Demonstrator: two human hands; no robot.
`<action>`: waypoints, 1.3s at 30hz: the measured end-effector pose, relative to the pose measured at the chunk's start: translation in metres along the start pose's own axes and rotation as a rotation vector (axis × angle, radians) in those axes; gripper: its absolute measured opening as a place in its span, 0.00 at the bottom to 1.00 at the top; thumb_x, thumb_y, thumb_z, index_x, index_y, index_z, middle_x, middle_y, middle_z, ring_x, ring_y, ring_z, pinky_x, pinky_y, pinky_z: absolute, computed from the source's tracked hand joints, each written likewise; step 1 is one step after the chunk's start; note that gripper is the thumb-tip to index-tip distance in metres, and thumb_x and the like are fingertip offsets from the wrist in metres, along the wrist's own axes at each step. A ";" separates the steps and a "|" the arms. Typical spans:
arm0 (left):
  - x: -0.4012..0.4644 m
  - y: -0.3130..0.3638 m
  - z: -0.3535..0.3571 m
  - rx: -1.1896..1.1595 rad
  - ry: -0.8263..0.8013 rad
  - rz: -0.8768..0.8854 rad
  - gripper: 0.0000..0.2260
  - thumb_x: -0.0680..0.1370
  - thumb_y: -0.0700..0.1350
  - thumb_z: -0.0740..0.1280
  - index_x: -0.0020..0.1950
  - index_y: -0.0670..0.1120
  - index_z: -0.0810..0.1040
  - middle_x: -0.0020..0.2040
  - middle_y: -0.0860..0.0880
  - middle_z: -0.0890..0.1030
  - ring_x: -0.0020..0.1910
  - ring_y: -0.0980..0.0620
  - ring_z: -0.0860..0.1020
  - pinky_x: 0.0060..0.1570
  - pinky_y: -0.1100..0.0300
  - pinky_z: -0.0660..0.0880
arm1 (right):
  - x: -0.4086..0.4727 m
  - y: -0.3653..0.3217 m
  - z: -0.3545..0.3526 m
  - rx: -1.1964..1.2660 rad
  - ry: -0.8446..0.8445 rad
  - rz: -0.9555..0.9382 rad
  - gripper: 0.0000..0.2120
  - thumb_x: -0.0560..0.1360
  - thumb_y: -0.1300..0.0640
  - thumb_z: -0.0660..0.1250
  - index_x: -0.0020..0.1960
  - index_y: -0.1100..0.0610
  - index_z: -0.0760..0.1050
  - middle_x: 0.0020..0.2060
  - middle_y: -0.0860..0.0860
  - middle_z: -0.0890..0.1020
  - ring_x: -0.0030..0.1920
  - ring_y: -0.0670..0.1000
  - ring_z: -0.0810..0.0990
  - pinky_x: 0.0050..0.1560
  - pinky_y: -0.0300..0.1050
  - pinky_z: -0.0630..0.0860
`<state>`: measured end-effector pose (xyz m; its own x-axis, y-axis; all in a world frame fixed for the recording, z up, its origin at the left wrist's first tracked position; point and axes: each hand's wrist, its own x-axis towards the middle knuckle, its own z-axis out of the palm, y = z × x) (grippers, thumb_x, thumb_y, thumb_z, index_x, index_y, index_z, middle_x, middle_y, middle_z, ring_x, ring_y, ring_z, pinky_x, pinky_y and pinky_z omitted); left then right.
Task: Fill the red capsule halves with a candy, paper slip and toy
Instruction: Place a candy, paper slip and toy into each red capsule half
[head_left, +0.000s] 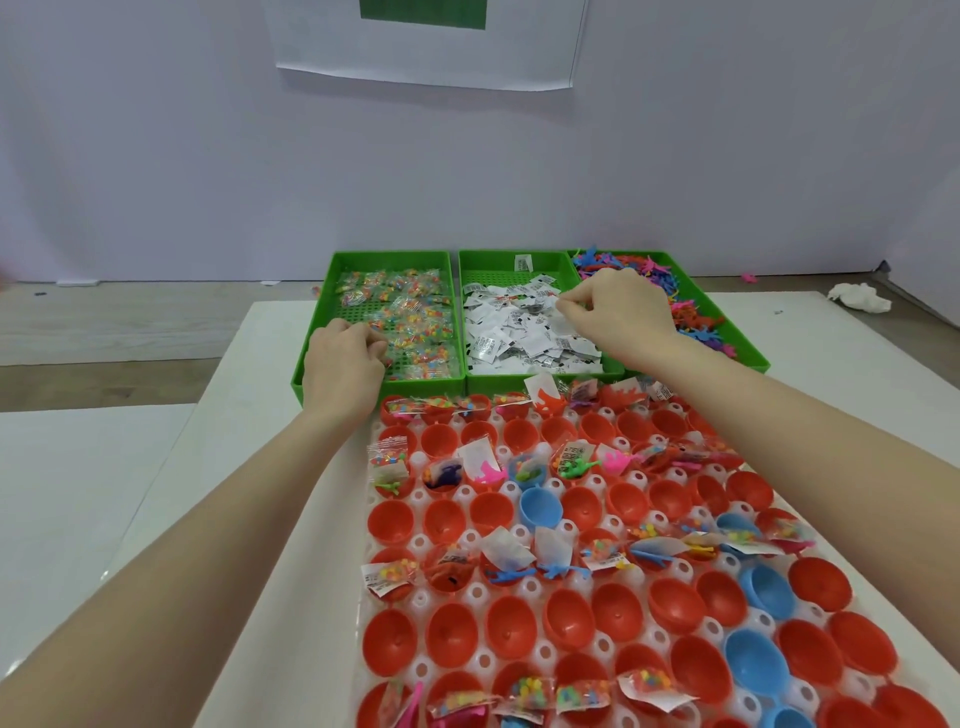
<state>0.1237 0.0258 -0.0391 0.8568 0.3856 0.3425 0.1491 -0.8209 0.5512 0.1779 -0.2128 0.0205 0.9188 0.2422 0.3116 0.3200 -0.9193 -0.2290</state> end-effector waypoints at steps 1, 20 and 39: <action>0.000 0.000 0.000 -0.003 -0.001 0.000 0.11 0.79 0.40 0.60 0.55 0.39 0.79 0.55 0.42 0.76 0.57 0.43 0.70 0.51 0.53 0.66 | 0.000 0.000 -0.001 0.026 0.033 0.002 0.14 0.76 0.55 0.62 0.42 0.62 0.82 0.26 0.55 0.74 0.27 0.51 0.67 0.37 0.44 0.74; -0.053 0.053 -0.058 -0.776 0.001 -0.062 0.06 0.73 0.42 0.70 0.49 0.46 0.81 0.40 0.51 0.83 0.38 0.59 0.79 0.41 0.70 0.75 | -0.115 -0.027 -0.096 1.114 -0.380 -0.036 0.17 0.73 0.50 0.60 0.29 0.44 0.80 0.16 0.43 0.64 0.34 0.65 0.68 0.50 0.51 0.70; -0.184 0.126 -0.121 -1.217 -0.602 -0.049 0.08 0.69 0.39 0.68 0.45 0.43 0.83 0.37 0.46 0.84 0.35 0.54 0.83 0.36 0.69 0.76 | -0.194 -0.046 -0.112 1.003 -0.076 -0.073 0.18 0.66 0.47 0.65 0.55 0.47 0.76 0.21 0.46 0.66 0.22 0.41 0.63 0.26 0.28 0.62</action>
<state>-0.0750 -0.0981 0.0593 0.9910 -0.0964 0.0932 -0.0727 0.1977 0.9776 -0.0410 -0.2526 0.0739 0.8903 0.3385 0.3045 0.3906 -0.2242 -0.8928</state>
